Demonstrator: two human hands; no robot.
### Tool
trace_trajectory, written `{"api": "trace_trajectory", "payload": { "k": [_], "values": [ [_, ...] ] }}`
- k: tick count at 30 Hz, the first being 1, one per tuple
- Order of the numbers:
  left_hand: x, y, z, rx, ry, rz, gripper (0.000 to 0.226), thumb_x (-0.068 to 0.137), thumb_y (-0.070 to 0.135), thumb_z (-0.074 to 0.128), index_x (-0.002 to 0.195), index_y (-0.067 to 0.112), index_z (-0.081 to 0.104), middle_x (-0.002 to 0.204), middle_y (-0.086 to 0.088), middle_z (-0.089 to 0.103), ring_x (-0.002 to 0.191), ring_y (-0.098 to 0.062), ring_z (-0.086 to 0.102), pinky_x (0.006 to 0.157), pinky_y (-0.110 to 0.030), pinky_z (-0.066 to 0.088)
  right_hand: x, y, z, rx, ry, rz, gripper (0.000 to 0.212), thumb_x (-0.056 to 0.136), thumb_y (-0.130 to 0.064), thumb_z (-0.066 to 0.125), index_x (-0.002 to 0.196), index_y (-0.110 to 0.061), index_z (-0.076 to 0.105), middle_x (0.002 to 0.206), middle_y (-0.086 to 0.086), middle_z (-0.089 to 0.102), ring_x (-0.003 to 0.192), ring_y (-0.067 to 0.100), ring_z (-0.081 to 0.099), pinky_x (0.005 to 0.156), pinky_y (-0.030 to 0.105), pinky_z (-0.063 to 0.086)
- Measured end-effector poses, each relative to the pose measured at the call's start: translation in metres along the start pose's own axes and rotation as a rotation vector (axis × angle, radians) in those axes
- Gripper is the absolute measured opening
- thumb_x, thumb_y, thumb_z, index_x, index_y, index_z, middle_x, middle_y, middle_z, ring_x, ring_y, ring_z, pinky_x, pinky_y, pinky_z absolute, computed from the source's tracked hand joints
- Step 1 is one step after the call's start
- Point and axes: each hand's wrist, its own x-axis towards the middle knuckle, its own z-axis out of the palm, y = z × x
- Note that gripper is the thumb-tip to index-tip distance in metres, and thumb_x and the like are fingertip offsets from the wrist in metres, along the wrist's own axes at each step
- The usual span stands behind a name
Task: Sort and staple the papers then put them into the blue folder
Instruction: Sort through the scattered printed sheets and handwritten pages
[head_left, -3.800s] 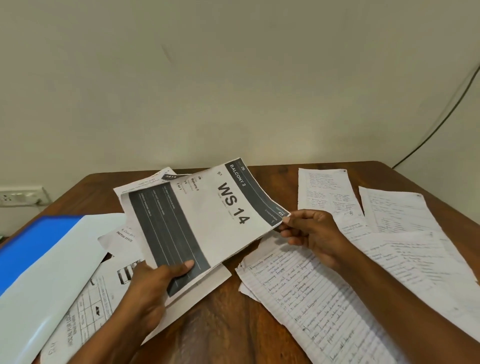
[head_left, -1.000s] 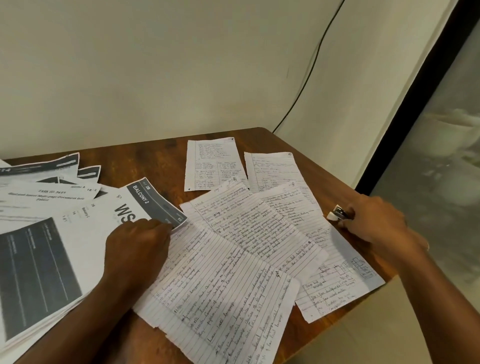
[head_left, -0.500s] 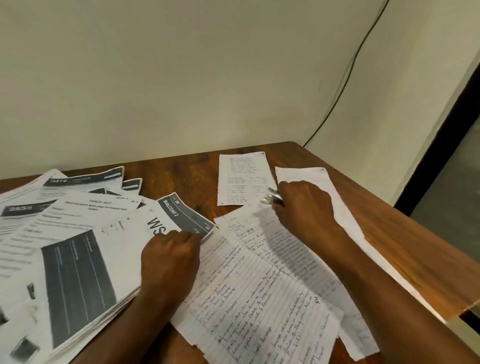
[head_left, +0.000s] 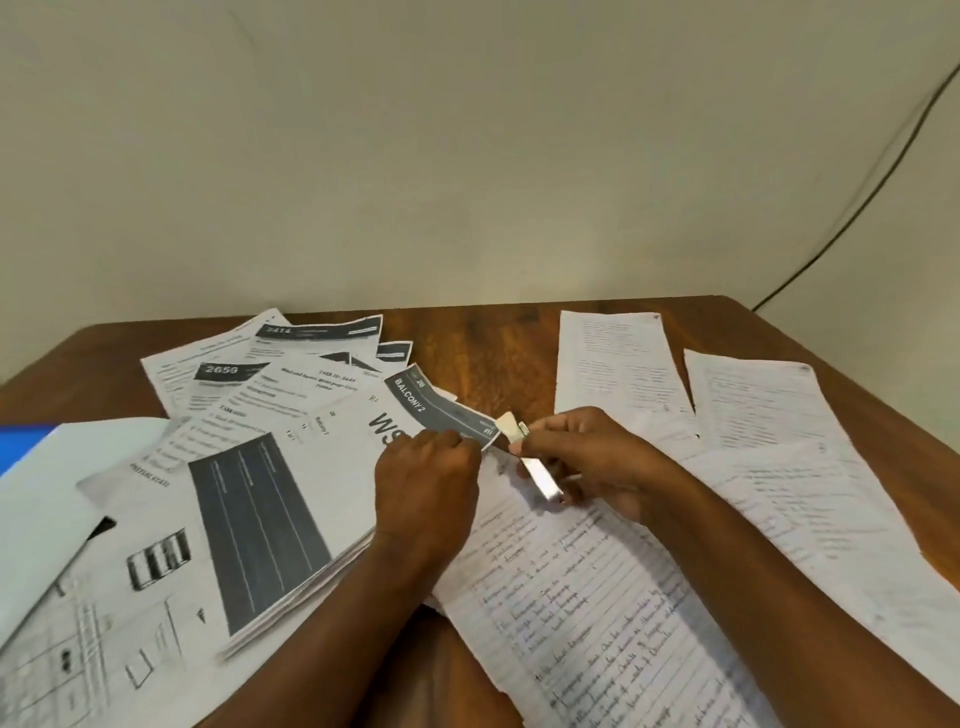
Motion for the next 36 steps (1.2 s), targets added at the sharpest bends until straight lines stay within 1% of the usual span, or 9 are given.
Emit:
{"api": "trace_trajectory", "payload": {
  "k": [3,6,10,16,19,23,26,30,36],
  "values": [
    [0.002,0.002,0.001,0.012,0.007,0.037,0.008,0.078,0.01,0.078,0.072,0.015,0.076,0.067,-0.005,0.071,0.057,-0.025,0.064,0.058,-0.033,0.047,-0.001,0.005,0.0,0.065,-0.134,0.055,0.026,0.095,-0.027,0.073,0.105,-0.004,0.079,0.102,0.024,0.077,0.083,0.032,0.069,0.077,0.041,0.054],
    [0.002,0.004,0.003,0.018,0.009,0.071,0.009,0.078,0.01,0.074,0.071,0.015,0.076,0.067,-0.005,0.071,0.059,-0.026,0.064,0.058,-0.033,0.046,0.001,0.009,0.001,0.124,-0.186,0.085,0.033,0.093,-0.031,0.075,0.107,-0.002,0.079,0.106,0.026,0.076,0.087,0.033,0.067,0.08,0.041,0.053],
    [0.001,0.01,0.003,0.028,-0.01,0.113,0.009,0.074,0.011,0.082,0.071,0.015,0.075,0.066,-0.004,0.069,0.059,-0.025,0.063,0.059,-0.033,0.047,0.002,0.012,0.002,0.232,-0.191,0.13,0.028,0.09,-0.032,0.077,0.1,-0.006,0.08,0.101,0.025,0.074,0.084,0.031,0.064,0.073,0.034,0.052],
    [0.0,0.013,0.0,0.034,-0.017,0.136,0.011,0.072,0.016,0.087,0.076,0.015,0.076,0.071,-0.005,0.072,0.064,-0.025,0.066,0.064,-0.034,0.051,0.007,0.014,-0.002,0.352,-0.226,0.15,0.025,0.092,-0.03,0.072,0.1,-0.007,0.076,0.091,0.019,0.069,0.07,0.021,0.061,0.063,0.03,0.047],
    [-0.001,0.012,-0.001,0.041,-0.031,0.137,0.011,0.071,0.016,0.087,0.076,0.015,0.077,0.073,-0.005,0.073,0.065,-0.025,0.067,0.065,-0.033,0.05,0.008,0.016,-0.002,0.398,-0.217,0.152,0.026,0.097,-0.025,0.066,0.109,-0.003,0.072,0.09,0.021,0.069,0.07,0.023,0.062,0.056,0.027,0.053],
    [-0.002,0.012,-0.003,0.061,-0.045,0.133,0.012,0.073,0.018,0.087,0.08,0.015,0.078,0.078,-0.005,0.075,0.069,-0.025,0.068,0.066,-0.034,0.051,0.008,0.017,-0.002,0.462,-0.218,0.196,0.031,0.099,-0.02,0.06,0.117,0.004,0.067,0.085,0.02,0.067,0.075,0.025,0.06,0.055,0.026,0.056],
    [-0.001,0.013,-0.004,0.058,-0.036,0.141,0.008,0.075,0.017,0.084,0.079,0.015,0.077,0.077,-0.005,0.075,0.069,-0.025,0.068,0.067,-0.034,0.05,0.007,0.015,-0.001,0.414,-0.191,0.194,0.038,0.099,-0.031,0.062,0.12,0.001,0.066,0.083,0.017,0.066,0.072,0.023,0.058,0.054,0.025,0.054],
    [-0.002,0.015,-0.005,0.07,-0.039,0.156,0.007,0.075,0.016,0.083,0.078,0.015,0.077,0.077,-0.005,0.075,0.069,-0.025,0.069,0.067,-0.034,0.05,0.008,0.016,0.001,0.389,-0.202,0.171,0.07,0.095,-0.054,0.064,0.139,0.0,0.059,0.081,0.016,0.064,0.062,0.018,0.055,0.048,0.022,0.047],
    [-0.001,0.019,-0.008,0.085,-0.085,0.147,0.019,0.07,0.019,0.091,0.082,0.011,0.079,0.08,-0.009,0.077,0.069,-0.028,0.071,0.068,-0.036,0.053,0.012,0.019,0.001,0.408,-0.205,0.164,0.075,0.1,-0.066,0.046,0.136,-0.003,0.062,0.082,0.018,0.062,0.057,0.016,0.049,0.046,0.022,0.039]
  ]
}}
